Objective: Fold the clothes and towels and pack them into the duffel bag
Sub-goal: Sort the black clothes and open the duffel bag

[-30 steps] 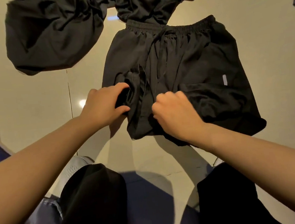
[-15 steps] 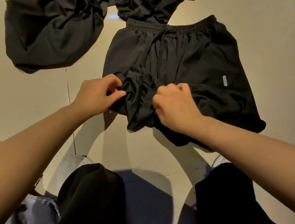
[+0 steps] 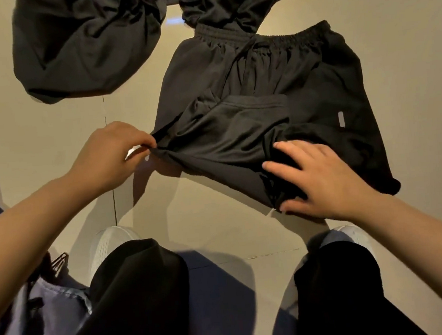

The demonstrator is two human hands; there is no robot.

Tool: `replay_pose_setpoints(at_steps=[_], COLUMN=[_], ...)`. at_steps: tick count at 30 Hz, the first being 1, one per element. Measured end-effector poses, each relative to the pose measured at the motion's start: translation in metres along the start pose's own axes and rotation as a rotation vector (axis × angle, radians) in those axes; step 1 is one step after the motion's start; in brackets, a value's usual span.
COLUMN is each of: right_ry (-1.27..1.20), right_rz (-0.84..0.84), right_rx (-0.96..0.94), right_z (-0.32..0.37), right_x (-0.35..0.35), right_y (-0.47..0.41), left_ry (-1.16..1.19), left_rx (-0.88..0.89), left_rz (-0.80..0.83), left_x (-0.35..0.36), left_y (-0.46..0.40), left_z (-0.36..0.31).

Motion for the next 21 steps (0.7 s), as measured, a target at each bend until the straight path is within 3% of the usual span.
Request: replay_pose_setpoints(at_steps=[2, 5, 8, 10, 15, 18, 21], right_ry=[0.153, 0.129, 0.073, 0.031, 0.004, -0.115, -0.110], right_rz=[0.044, -0.201, -0.322, -0.286, -0.013, -0.094, -0.202], right_rx=[-0.041, -0.067, -0.079, -0.052, -0.012, 0.034, 0.034], right_z=[0.001, 0.003, 0.009, 0.009, 0.016, 0.022, 0.024], right_x=[0.014, -0.022, -0.048, -0.043, 0.007, -0.005, -0.024], right_y=[0.004, 0.007, 0.010, 0.009, 0.001, -0.017, -0.029], left_ry=[-0.006, 0.051, -0.013, -0.123, -0.172, -0.151, 0.042], left_rx=[0.037, -0.044, 0.048, 0.122, 0.002, -0.075, -0.259], left_rz=[0.056, 0.052, 0.096, 0.116, 0.111, 0.083, -0.095], left_x=[0.006, 0.002, -0.006, -0.011, -0.009, 0.005, 0.003], left_y=[0.011, 0.023, 0.026, 0.030, 0.043, 0.042, 0.035], left_z=[0.002, 0.016, 0.010, 0.009, 0.036, 0.040, 0.050])
Point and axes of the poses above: each hand's wrist, its own y-axis away from the middle knuckle, its own x-axis out of the palm, z = x × y, the point moved 10 cm from there along -y, towards the middle knuckle, and after that the axes turned 10 degrees about x, right-handed, at the moved point
